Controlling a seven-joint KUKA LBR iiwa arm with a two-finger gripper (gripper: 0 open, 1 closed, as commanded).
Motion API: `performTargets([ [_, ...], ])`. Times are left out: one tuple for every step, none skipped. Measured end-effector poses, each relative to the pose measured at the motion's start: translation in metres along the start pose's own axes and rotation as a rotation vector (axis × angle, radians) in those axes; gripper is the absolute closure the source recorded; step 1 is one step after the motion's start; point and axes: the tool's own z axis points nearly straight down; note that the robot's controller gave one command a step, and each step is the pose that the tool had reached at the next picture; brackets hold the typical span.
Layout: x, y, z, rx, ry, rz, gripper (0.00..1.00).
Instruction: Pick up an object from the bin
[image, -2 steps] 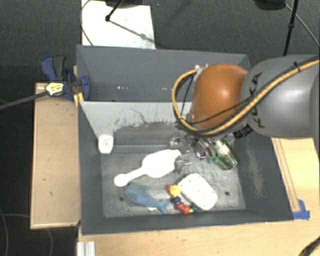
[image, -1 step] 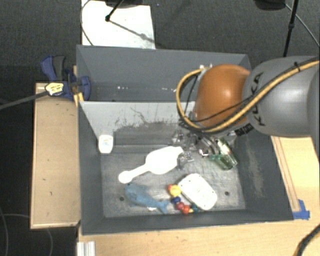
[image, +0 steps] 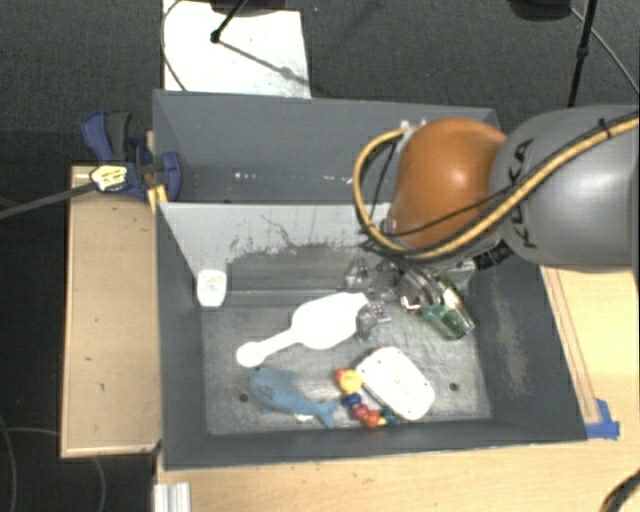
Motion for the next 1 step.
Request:
performTargets([
  [0.0009,-0.0080,-0.0637,0.000,-0.009,-0.003,1.00],
])
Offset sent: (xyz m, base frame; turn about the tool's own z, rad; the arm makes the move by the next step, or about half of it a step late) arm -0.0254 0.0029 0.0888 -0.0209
